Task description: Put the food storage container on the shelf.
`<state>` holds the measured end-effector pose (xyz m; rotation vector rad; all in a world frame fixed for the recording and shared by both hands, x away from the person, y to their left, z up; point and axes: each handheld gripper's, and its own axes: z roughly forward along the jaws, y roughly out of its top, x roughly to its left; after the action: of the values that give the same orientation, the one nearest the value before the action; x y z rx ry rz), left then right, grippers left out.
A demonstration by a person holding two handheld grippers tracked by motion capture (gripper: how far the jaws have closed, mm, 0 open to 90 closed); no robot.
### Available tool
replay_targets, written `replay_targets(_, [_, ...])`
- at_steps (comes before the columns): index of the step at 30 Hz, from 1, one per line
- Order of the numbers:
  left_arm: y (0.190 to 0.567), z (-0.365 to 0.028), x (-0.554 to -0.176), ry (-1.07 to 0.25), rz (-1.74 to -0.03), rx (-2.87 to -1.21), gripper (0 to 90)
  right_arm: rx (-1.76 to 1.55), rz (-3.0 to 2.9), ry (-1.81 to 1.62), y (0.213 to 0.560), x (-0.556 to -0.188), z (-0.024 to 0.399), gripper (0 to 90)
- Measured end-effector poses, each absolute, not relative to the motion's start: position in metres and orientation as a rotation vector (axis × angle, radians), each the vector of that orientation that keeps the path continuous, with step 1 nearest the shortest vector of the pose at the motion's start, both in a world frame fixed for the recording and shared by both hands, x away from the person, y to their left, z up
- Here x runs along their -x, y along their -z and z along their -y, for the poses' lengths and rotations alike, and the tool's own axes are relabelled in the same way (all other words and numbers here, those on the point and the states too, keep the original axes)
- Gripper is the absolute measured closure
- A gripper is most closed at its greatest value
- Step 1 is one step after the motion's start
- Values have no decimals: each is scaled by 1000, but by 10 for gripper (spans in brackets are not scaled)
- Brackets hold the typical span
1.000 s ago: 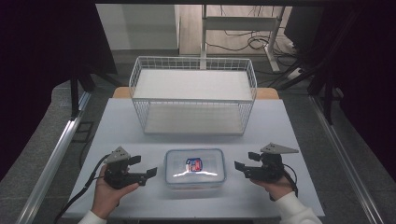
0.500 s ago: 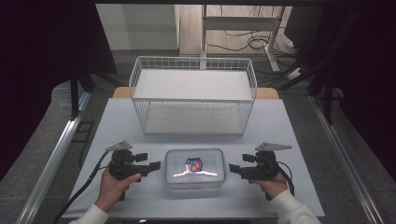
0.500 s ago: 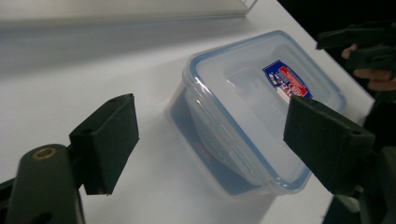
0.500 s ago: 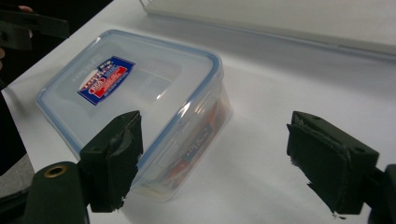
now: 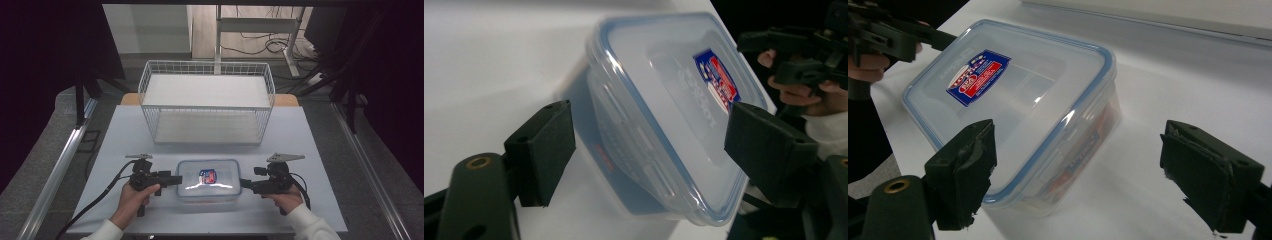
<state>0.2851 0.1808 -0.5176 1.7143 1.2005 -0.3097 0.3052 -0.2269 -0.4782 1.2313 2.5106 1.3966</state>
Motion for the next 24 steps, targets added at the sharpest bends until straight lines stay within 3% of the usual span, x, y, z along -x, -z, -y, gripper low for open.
replay_targets(16, [530,-175,-293,452,-1168,-1705,230,-1337,-2609,-1447,491,-323,206,110])
replay_targets(24, [531,-176,-295,452,-1187,-1705,270,-1485,-2669,-1424,503,-332,201,101])
